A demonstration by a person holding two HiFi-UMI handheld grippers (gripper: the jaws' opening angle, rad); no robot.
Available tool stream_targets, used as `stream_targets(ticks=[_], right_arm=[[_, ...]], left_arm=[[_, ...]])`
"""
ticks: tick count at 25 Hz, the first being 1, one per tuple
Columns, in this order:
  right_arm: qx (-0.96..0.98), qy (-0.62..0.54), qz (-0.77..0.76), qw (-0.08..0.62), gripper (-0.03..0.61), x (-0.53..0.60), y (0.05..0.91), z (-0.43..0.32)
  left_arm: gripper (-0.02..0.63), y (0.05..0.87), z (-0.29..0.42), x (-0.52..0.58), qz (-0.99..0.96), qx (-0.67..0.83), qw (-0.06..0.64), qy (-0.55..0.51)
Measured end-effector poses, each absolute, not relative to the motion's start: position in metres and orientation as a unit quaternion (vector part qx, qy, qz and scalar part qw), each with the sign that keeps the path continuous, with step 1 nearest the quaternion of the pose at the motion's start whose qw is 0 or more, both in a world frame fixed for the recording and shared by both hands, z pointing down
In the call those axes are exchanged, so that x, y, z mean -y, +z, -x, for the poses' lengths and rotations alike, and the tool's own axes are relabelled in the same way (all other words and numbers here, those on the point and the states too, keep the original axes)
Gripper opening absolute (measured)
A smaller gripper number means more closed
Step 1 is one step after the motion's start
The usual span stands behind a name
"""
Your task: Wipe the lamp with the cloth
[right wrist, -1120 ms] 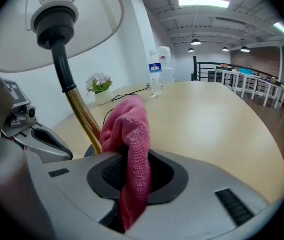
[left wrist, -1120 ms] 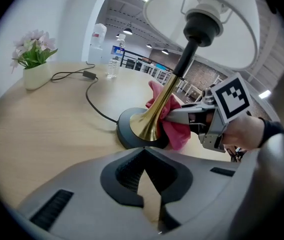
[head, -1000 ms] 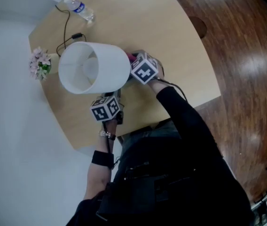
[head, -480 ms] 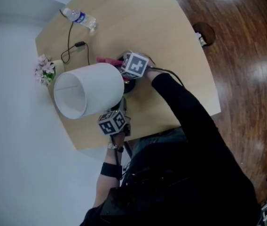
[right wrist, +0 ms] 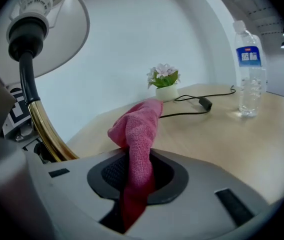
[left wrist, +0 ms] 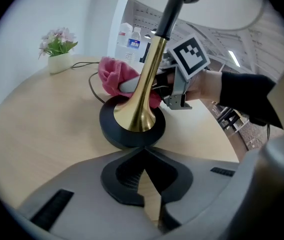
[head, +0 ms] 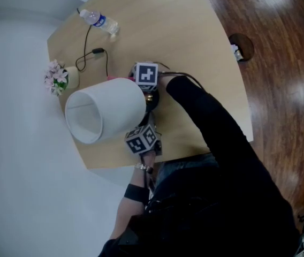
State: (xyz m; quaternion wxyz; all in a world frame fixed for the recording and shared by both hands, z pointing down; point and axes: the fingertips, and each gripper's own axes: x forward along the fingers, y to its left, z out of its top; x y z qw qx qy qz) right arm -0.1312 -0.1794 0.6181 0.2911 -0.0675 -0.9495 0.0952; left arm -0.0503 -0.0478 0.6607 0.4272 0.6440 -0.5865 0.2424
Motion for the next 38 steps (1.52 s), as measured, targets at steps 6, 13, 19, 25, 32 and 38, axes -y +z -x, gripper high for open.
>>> stream_targets(ticks=[6, 13, 19, 25, 32, 38], right_arm=[[0.952, 0.099, 0.058, 0.284, 0.071, 0.169, 0.611, 0.13], [0.95, 0.133, 0.001, 0.282, 0.069, 0.16, 0.612, 0.107], [0.938, 0.215, -0.097, 0.255, 0.066, 0.163, 0.626, 0.072], [0.919, 0.243, -0.197, 0.239, 0.066, 0.141, 0.62, 0.045], [0.875, 0.265, -0.318, 0.25, 0.066, 0.108, 0.623, 0.043], [0.828, 0.289, -0.414, 0.244, 0.067, 0.091, 0.627, 0.048]], left_arm=[[0.005, 0.659, 0.053, 0.049, -0.644, 0.593, 0.419, 0.242], [0.005, 0.66, 0.056, 0.049, -0.658, 0.583, 0.405, 0.252], [0.005, 0.66, 0.056, 0.048, -0.678, 0.558, 0.403, 0.26], [0.005, 0.652, 0.076, 0.038, -0.697, 0.534, 0.392, 0.274], [0.005, 0.641, 0.115, 0.038, -0.735, 0.491, 0.366, 0.29], [0.005, 0.629, 0.132, 0.036, -0.785, 0.426, 0.337, 0.298]])
